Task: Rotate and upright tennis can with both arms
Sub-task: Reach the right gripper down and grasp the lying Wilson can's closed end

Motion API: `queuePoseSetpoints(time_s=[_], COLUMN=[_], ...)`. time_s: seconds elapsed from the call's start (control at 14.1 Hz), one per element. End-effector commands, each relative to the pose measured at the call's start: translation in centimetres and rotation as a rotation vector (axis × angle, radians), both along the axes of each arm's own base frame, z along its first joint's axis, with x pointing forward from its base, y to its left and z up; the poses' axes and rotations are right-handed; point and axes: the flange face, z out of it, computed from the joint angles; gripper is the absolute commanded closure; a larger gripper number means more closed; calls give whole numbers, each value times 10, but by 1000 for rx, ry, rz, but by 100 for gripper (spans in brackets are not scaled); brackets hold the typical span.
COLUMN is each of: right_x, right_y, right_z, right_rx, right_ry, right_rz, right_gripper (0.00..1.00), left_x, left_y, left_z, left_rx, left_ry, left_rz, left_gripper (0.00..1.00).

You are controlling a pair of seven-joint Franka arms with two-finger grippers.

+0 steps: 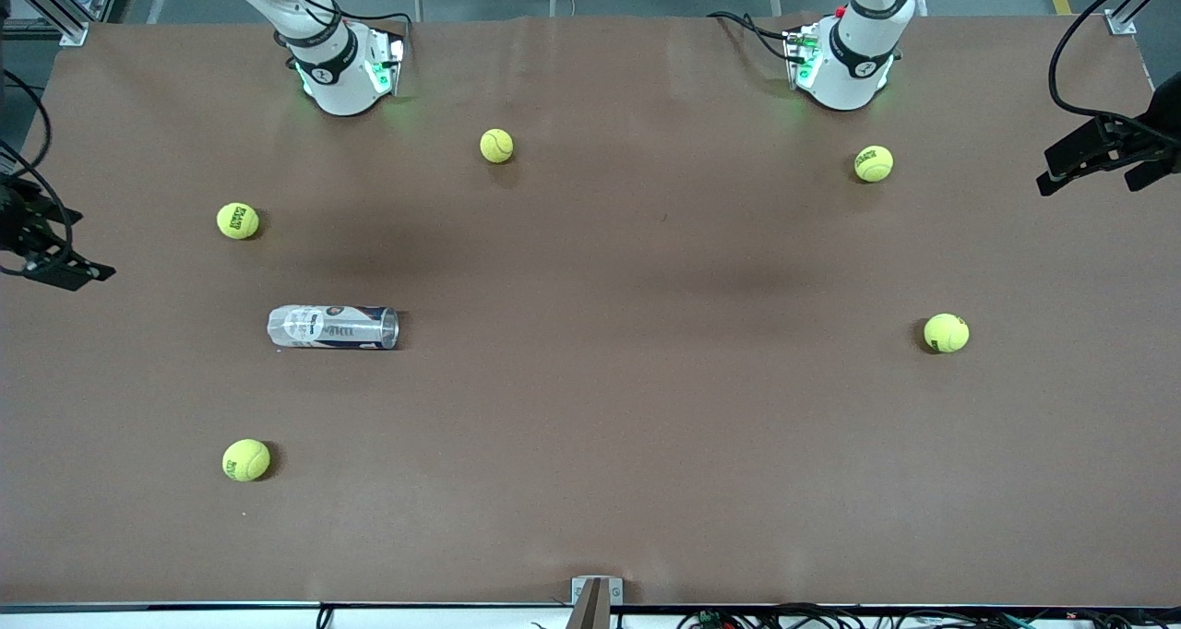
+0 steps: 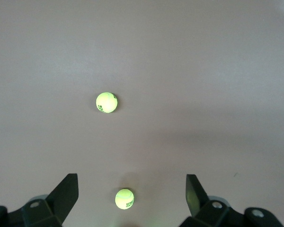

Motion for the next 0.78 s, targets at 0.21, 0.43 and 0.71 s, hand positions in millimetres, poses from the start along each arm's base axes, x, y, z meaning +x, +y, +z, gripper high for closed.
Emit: queuePoseSetpoints(time_s=[0.21, 0.43, 0.71], right_x=[-5, -10, -19], right_y=[81, 109, 135], right_z=[-67, -111, -161], right_rx=[-70, -83, -86], right_ry=[16, -28, -99], right_rz=[-270, -337, -408], right_gripper=[0, 0, 0], left_x=[0, 0, 0], left_y=[0, -1, -3], left_z=[2, 2, 2], left_rx=[-15, -16, -15], left_ry=[-9, -9, -9], left_rz=[9, 7, 3], left_gripper=[0, 0, 0])
